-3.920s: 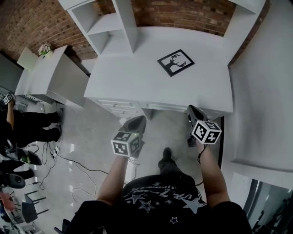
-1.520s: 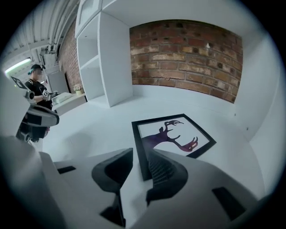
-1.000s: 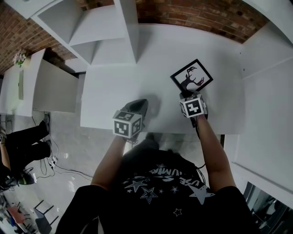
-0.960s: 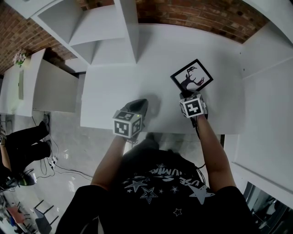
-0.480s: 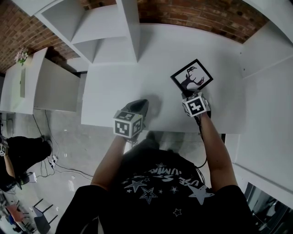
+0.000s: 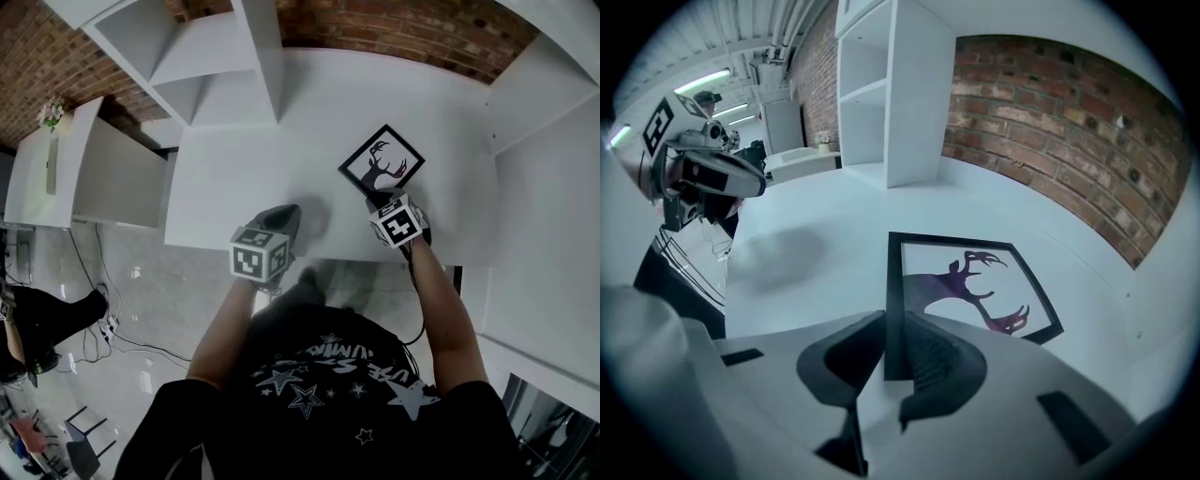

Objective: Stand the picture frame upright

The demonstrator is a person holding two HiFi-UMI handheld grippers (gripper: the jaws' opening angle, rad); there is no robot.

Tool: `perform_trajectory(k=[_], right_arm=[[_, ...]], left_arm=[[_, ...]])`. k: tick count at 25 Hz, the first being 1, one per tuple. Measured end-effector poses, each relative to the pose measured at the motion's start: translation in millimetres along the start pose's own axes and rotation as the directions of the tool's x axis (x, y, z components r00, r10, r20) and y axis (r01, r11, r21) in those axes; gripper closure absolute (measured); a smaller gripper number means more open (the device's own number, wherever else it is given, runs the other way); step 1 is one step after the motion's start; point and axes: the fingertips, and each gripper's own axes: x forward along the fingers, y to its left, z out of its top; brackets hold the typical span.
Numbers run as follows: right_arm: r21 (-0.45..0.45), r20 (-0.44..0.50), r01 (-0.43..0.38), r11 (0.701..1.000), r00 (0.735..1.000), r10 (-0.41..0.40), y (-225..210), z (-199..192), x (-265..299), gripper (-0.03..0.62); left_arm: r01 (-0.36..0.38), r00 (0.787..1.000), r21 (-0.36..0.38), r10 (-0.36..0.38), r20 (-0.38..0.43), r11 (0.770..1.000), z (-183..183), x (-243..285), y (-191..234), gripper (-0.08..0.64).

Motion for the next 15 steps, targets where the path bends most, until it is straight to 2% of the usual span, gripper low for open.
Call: perform_trajectory(k=[7, 15], right_arm=[[-0.098, 0.002, -0.052, 0.994, 0.999, 0.053, 30, -21, -16, 0.518], [-0.216, 0.009, -0.137, 0.967, 0.990, 0.142, 66, -53, -37, 0.518]], left_arm=[[-0.023, 1.000, -0.004, 0.023, 0.003, 1.000, -10, -12, -24, 0.541], [-0.067, 0.998, -0.028, 0.068, 0.013, 0.997, -33, -26, -47, 0.541]])
